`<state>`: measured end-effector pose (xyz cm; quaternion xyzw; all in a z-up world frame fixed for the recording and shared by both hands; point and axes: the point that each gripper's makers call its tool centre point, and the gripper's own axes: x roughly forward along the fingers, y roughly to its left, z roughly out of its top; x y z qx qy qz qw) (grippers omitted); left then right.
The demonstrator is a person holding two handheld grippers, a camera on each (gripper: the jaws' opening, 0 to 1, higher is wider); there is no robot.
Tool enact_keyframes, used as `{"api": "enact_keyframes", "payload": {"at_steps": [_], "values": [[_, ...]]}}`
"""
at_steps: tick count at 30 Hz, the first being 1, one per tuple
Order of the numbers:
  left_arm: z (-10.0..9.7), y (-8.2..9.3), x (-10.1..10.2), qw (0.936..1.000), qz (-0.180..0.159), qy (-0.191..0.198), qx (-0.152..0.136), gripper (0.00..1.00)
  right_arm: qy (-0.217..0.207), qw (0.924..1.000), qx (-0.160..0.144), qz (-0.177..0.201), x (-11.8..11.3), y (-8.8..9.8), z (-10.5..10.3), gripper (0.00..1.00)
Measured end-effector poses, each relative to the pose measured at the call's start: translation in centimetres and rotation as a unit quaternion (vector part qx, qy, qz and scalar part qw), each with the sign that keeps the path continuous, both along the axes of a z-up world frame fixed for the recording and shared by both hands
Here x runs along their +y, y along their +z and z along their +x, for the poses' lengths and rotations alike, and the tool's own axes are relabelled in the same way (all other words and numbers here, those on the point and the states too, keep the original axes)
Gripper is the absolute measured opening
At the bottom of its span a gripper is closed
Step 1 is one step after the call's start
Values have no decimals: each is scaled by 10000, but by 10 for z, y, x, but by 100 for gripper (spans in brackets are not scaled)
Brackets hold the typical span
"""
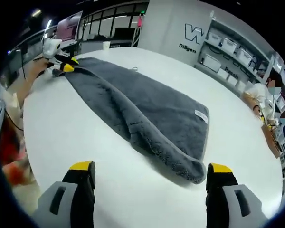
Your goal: Open the folded towel by lifting each exposed corner and separating the folded layers until the towel lies flat within the target outline without major curled edges
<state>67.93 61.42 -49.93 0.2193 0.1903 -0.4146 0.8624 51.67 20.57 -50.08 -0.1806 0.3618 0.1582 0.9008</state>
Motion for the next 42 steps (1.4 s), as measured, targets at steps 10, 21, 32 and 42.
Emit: {"api": "enact_keyframes", "payload": {"at_steps": [10,21,32,42], "values": [[-1,6,2,9995,157,-40,-255,2,-68,10000,42,-18,-2,-3,-7,96],[-33,25,5,9985,166,-499,-128,1,-29,10000,34,-46,0,2,-14,96],[-80,24,15,9920,533,-1121,230,1,82,9999,-6,-143,6,7,-14,96],[-116,8,24,9820,728,-1559,785,1,164,9996,-3,-248,9,8,-17,96]]}}
